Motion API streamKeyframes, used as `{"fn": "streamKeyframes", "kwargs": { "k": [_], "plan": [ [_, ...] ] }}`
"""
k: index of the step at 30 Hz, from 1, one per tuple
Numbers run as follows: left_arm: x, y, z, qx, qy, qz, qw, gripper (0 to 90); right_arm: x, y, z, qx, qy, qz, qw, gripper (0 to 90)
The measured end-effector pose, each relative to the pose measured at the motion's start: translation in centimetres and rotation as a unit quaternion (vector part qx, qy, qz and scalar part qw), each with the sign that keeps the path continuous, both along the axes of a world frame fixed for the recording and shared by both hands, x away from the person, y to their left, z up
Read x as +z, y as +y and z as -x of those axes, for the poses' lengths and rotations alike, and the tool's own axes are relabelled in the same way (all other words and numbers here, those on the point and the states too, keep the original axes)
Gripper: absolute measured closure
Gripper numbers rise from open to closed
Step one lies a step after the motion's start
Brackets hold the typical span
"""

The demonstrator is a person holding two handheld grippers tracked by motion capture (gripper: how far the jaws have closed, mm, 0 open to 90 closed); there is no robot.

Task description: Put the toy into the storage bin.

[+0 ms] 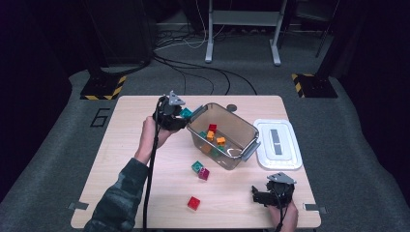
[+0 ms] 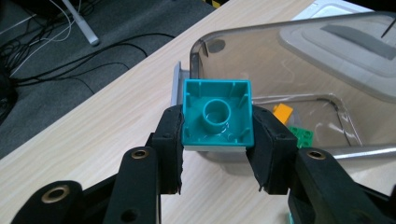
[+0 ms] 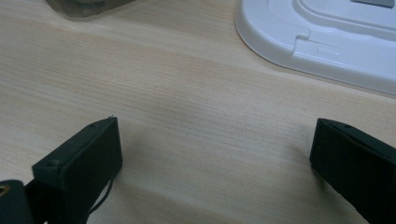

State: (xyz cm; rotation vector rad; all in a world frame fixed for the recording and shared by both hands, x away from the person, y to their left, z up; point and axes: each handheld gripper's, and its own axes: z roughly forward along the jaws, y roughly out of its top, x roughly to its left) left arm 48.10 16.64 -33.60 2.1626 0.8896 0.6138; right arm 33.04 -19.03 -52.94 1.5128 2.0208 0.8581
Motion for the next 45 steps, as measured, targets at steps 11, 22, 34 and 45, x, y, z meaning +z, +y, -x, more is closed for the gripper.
{"fn": "streamKeyframes", "kwargs": {
  "k": [11,22,34,45],
  "plan": [
    [-0.3,-2.0,-2.2,-0.014,0.012,-0.009,0.9998,58.3,0.0,0.0,0.0,0.000,0.000,0.000,1.0000,1.2],
    [-1.8,-3.6,-4.0,-0.023,0.039,-0.011,0.9989,58.1,0.0,0.0,0.0,0.000,0.000,0.000,1.0000,1.2],
    [-2.3,-3.8,-4.4,-0.022,0.061,-0.004,0.9979,21.9,0.0,0.0,0.0,0.000,0.000,0.000,1.0000,1.3],
    [-1.3,-2.1,-1.8,-0.007,0.030,0.007,0.9995,3.9,0.0,0.0,0.0,0.000,0.000,0.000,1.0000,1.3]
  ]
}}
